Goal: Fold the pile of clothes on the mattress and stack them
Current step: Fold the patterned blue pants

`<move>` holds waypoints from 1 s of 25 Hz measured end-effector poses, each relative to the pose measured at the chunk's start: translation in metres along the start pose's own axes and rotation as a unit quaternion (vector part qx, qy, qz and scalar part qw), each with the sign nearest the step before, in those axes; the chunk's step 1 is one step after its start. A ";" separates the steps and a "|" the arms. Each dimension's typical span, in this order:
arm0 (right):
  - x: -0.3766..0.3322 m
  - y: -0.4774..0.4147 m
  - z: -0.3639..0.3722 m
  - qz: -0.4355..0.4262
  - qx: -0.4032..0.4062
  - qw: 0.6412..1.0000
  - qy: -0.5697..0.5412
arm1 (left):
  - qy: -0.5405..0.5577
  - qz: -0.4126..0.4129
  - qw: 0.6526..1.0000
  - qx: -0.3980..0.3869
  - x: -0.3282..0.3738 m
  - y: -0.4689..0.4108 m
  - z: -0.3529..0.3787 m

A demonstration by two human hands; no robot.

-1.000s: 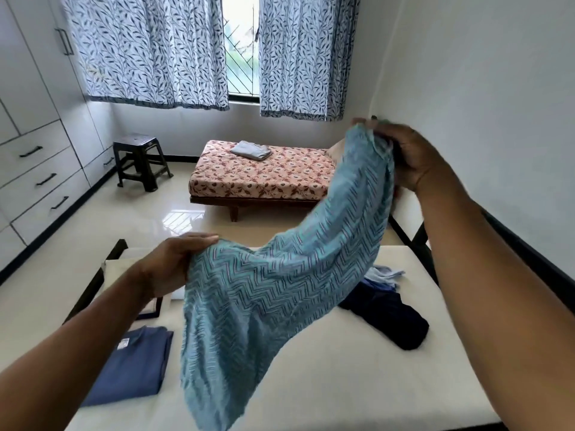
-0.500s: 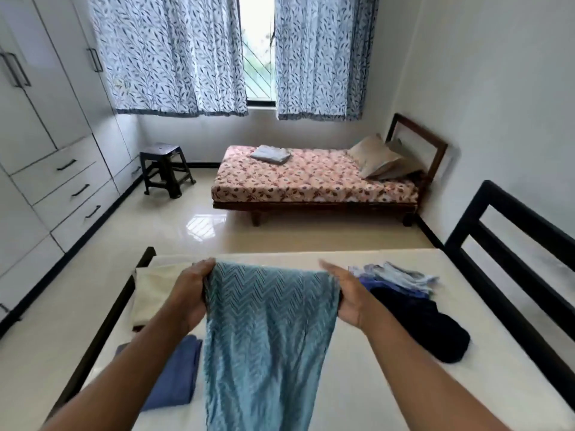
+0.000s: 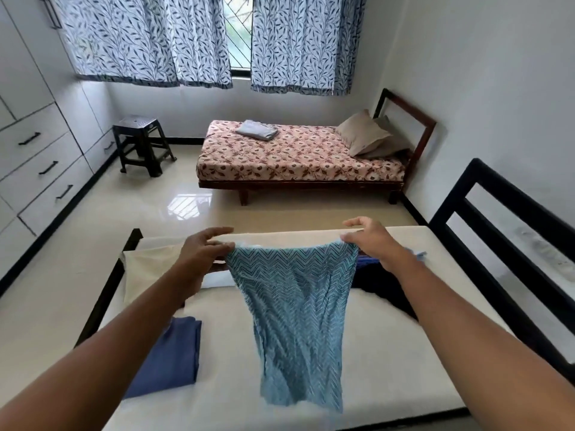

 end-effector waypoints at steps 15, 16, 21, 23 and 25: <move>0.000 -0.091 -0.046 0.008 -0.048 0.926 0.374 | -0.556 0.121 0.822 -0.035 0.071 -0.113 0.061; 0.004 -0.108 -0.047 -0.003 -0.043 0.926 0.376 | -0.565 0.115 0.817 -0.024 0.064 -0.131 0.061; 0.012 -0.191 -0.055 -0.074 -0.021 0.886 0.457 | -0.601 0.047 0.797 0.045 0.035 -0.226 0.055; 0.010 -0.219 -0.064 -0.107 0.012 0.886 0.451 | -0.599 0.028 0.797 0.075 0.030 -0.251 0.052; 0.009 -0.236 -0.075 -0.129 0.040 0.891 0.433 | -0.585 0.036 0.803 0.109 0.030 -0.264 0.052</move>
Point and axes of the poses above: each hand's wrist, its own y-axis away from the middle knuckle, its own z-axis out of the palm, x = y × z, the point moved 10 cm from there along -y, towards the middle knuckle, and after that the axes turned 12 degrees about -x, right-handed, at the moved point
